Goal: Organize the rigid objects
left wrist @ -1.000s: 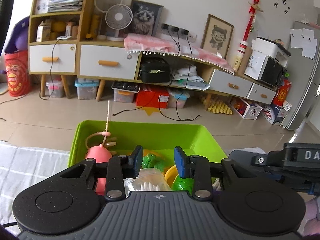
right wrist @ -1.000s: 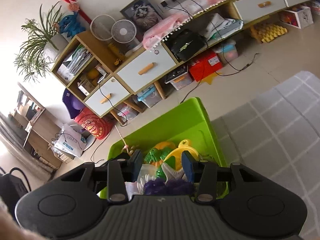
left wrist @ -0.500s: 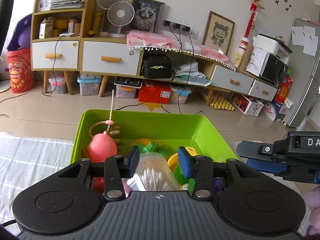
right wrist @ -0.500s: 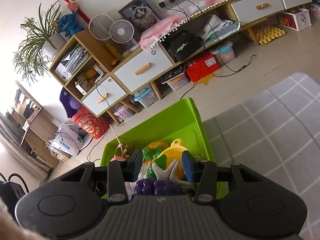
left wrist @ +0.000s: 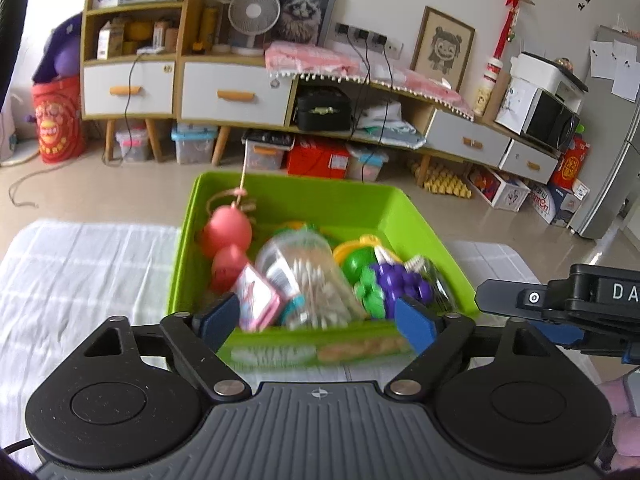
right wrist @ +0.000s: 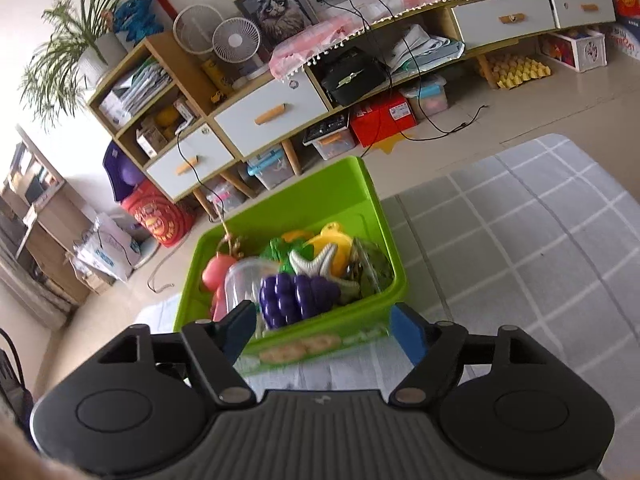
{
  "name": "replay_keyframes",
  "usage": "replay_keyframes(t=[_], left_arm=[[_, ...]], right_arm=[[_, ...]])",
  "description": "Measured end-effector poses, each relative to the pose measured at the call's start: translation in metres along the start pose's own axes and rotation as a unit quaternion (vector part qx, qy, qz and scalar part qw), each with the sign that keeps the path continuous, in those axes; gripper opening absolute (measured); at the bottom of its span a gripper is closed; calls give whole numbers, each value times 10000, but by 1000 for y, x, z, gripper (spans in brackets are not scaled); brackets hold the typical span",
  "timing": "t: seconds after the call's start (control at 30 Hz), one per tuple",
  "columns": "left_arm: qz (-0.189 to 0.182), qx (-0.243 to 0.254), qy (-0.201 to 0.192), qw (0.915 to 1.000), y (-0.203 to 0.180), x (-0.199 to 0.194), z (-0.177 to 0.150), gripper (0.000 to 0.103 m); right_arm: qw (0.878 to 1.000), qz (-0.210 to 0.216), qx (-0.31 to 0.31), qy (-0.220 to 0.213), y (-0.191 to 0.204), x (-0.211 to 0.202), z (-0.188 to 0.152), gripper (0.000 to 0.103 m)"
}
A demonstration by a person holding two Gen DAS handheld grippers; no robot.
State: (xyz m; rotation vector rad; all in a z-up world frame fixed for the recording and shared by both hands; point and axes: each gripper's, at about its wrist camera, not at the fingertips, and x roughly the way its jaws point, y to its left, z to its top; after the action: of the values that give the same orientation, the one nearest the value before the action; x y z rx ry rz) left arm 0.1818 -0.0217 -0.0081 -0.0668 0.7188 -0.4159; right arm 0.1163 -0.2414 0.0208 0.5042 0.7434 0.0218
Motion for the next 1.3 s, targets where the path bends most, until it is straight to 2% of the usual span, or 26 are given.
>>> replay_keyframes(t=[0.17, 0.4, 0.63, 0.77, 1.03, 1.3], left_arm=[[57, 120, 177, 9998, -2, -16, -14, 101], [75, 13, 485, 9988, 8, -37, -45, 101], [311, -70, 547, 9980, 19, -53, -68, 101], [402, 17, 556, 9976, 17, -63, -74, 101], [578, 181, 497, 9969, 7, -81, -78, 101], [745, 6, 654, 9951, 10, -87, -82, 101]], right_arm=[[9997, -89, -177, 127, 5, -14, -15, 57], [9986, -250, -324, 331, -2, -31, -41, 60], [9955, -314, -796, 398, 2, -46, -67, 61], [9939, -280, -942, 492, 5, -47, -78, 61], [9828, -361, -1739, 510, 30, -52, -101, 61], [9765, -451, -2060, 452, 39, -57, -111, 62]])
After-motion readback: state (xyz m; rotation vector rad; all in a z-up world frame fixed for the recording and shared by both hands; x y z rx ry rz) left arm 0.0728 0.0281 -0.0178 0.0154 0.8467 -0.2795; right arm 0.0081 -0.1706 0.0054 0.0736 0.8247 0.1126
